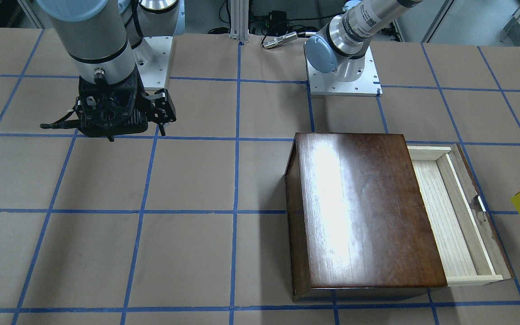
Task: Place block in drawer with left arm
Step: 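Lift the yellow cube and carry it over the open drawer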
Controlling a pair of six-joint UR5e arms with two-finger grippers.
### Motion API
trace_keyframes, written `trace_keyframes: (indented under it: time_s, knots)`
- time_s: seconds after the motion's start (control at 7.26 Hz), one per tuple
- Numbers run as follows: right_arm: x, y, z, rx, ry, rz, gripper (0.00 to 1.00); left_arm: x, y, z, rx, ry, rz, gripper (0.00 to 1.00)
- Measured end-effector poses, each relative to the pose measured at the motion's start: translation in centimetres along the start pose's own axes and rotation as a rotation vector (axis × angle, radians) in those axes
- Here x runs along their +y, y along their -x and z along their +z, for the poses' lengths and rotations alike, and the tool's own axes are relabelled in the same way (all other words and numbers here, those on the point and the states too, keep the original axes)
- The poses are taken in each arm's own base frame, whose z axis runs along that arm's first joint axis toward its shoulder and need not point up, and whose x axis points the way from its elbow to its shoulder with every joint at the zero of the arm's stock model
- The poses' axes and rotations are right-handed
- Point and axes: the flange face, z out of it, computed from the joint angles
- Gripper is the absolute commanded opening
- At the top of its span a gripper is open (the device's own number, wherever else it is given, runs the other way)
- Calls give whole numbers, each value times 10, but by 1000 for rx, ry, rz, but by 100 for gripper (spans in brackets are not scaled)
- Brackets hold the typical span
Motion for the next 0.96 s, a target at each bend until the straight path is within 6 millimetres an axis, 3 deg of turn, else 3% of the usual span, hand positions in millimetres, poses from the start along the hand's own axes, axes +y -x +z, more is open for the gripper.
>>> trace_keyframes:
  time_s: [0.28,0.55,0.83,0.96]
  knots:
    - [0,0,0,0,0,1,100,-48,-10,-76,-17,12,19,8]
    - [0,0,0,0,0,1,100,-127,-9,-121,-23,9,1,6]
    - [0,0,0,-1,0,0,100,-215,2,-126,-19,1,33,5]
    - [0,0,0,0,0,0,100,-242,6,-113,0,-11,61,5]
